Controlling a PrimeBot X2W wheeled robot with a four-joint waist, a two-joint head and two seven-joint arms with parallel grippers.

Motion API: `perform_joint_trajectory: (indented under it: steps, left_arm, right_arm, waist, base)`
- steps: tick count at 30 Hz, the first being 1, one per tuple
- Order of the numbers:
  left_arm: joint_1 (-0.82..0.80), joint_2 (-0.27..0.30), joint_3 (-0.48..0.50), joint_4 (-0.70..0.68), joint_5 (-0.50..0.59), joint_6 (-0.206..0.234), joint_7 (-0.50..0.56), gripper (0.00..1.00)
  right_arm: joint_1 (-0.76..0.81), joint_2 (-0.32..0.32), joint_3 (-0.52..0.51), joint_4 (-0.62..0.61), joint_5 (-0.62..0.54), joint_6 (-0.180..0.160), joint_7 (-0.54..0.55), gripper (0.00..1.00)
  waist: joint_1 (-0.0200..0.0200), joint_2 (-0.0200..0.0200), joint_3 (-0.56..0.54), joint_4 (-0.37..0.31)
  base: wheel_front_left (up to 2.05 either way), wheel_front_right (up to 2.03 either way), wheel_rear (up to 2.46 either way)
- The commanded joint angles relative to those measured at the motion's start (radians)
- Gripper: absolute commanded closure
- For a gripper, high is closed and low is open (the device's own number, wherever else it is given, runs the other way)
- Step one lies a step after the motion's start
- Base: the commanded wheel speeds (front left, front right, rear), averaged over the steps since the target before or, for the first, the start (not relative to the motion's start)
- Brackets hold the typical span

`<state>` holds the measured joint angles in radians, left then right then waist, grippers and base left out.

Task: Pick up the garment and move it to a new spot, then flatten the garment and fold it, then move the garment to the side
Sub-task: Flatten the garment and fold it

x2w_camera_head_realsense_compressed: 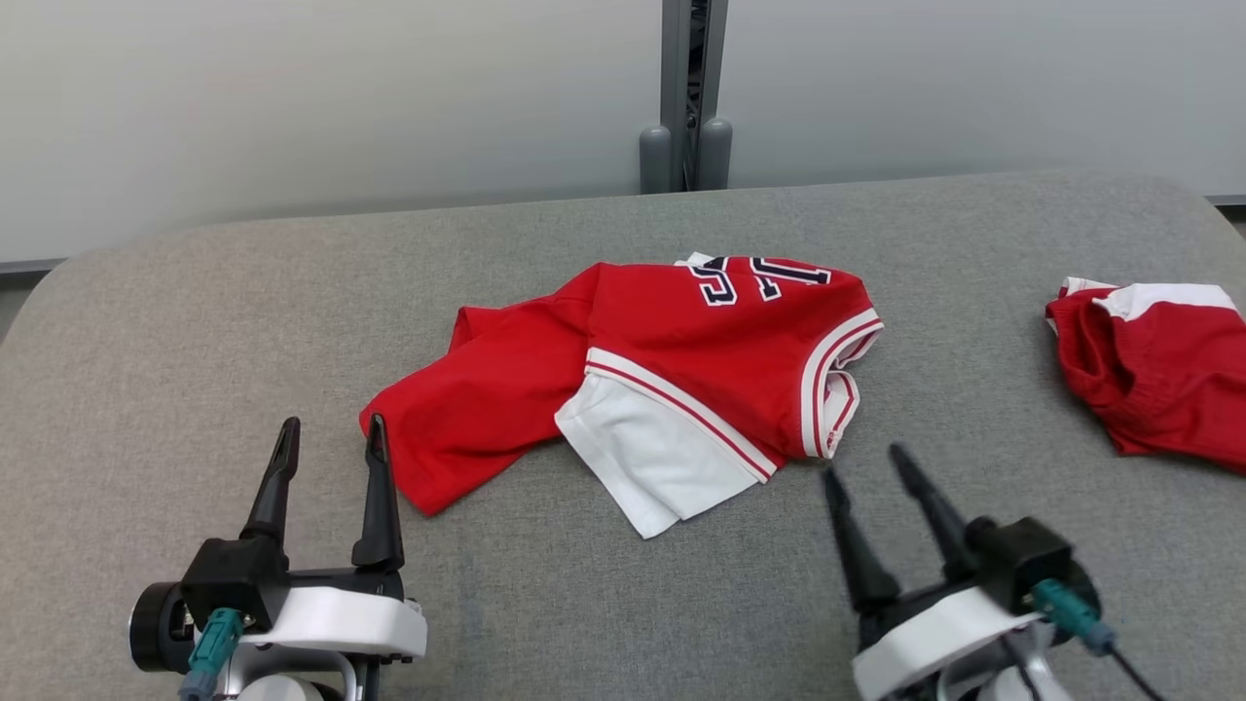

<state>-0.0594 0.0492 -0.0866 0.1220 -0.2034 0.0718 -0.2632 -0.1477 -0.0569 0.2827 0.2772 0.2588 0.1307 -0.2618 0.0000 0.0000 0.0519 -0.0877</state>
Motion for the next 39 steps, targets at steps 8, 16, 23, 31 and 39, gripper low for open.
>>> perform_joint_trajectory:
  steps: [8, 16, 23, 31, 39]
  left_arm:
    - [-0.028, 0.004, -0.034, 0.015, -0.007, 0.011, -0.001, 0.00]
    - [-0.043, 0.003, -0.049, 0.030, -0.017, 0.016, -0.001, 0.00]
    - [-0.046, 0.003, -0.065, 0.032, -0.029, 0.021, -0.001, 0.00]
    - [-0.056, 0.004, -0.091, 0.032, -0.044, 0.030, -0.001, 0.00]
    - [-0.062, 0.003, -0.106, 0.027, -0.054, 0.040, -0.001, 0.00]
  right_arm:
    - [-0.071, -0.023, 0.192, 0.172, 0.056, 0.000, -0.005, 0.00]
    - [-0.182, -0.027, 0.350, 0.299, 0.032, 0.000, -0.005, 0.00]
    - [-0.251, -0.024, 0.408, 0.432, 0.037, 0.000, -0.005, 0.00]
    - [-0.320, -0.034, 0.423, 0.559, 0.054, 0.000, -0.003, 0.00]
    - [-0.352, -0.031, 0.434, 0.635, 0.076, 0.000, -0.002, 0.13]
  waist:
    - [0.0000, 0.0000, 0.036, 0.041]
    - [0.0000, 0.0000, 0.055, 0.107]
    - [0.0000, 0.0000, 0.067, 0.161]
    - [0.0000, 0.0000, 0.094, 0.207]
    - [0.0000, 0.0000, 0.109, 0.231]
  base:
    - [0.00, 0.00, 0.00]
    - [0.00, 0.00, 0.00]
    - [0.00, 0.00, 0.00]
    - [0.00, 0.00, 0.00]
    - [0.00, 0.00, 0.00]
